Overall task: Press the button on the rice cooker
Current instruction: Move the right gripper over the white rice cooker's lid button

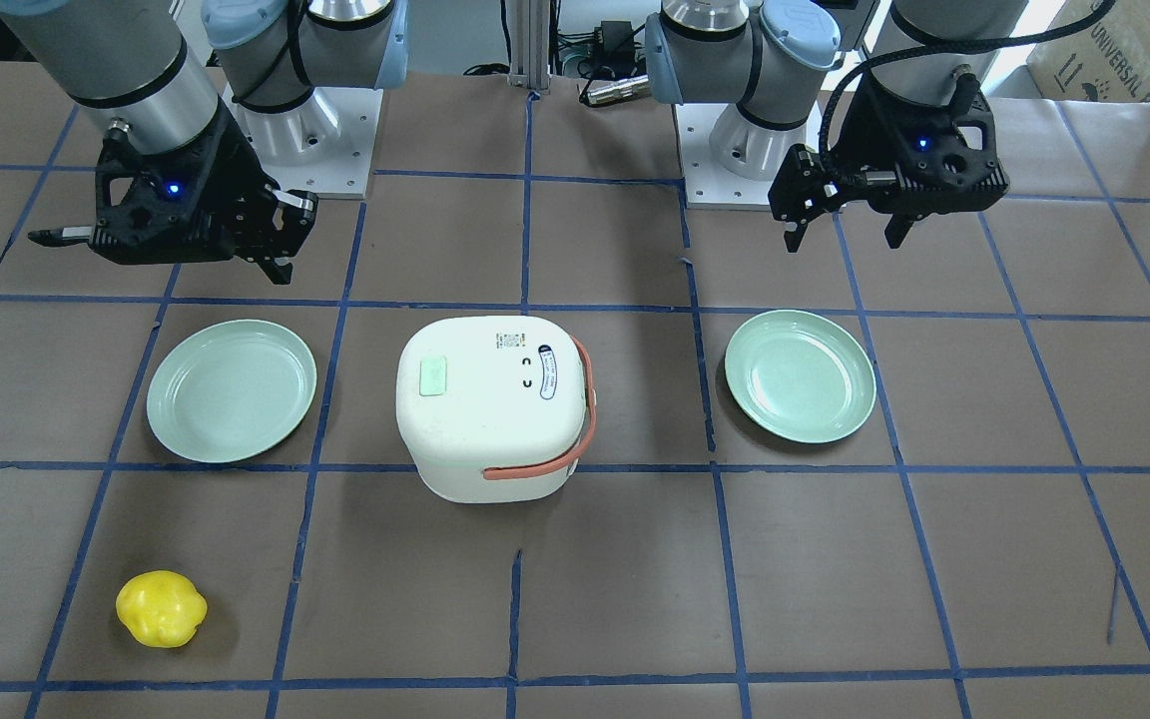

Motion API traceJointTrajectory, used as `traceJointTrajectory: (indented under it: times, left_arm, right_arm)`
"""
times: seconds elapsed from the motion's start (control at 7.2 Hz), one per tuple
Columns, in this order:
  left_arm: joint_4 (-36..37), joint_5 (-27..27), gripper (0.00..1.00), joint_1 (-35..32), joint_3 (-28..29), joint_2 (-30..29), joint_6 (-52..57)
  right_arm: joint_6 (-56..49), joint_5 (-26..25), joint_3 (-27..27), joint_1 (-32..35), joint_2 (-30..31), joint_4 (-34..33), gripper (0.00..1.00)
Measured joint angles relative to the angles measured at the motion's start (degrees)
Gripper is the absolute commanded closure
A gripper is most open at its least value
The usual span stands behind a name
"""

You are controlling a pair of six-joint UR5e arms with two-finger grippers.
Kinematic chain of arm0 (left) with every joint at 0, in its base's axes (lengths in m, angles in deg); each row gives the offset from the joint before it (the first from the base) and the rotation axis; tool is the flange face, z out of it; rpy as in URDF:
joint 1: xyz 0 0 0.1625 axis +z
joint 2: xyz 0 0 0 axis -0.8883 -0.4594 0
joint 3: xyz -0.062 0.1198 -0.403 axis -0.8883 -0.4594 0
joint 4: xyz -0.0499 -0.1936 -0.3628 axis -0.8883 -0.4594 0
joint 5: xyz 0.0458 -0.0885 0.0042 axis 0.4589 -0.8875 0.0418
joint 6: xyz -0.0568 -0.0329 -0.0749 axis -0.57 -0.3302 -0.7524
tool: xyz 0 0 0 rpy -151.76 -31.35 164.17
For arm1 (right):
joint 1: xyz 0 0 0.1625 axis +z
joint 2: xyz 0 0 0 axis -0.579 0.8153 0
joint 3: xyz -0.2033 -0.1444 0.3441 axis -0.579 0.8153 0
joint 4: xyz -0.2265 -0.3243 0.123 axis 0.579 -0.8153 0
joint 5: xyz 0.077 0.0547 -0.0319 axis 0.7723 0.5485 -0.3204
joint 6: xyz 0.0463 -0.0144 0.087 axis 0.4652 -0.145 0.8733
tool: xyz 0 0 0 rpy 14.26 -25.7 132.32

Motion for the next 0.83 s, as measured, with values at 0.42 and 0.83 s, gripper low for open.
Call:
traceJointTrajectory:
  times: [0.42,0.83]
  left_arm:
    - [0.0,0.0,0.0,0.0,0.0,0.0,0.0]
    - [0.0,0.0,0.0,0.0,0.0,0.0,0.0]
  right_arm:
    - [-0.1,6.0,-0.9,1.9,-3.2,-3.8,0.95]
    - [0.1,8.7,-1.0,3.4,-6.8,-8.1,0.95]
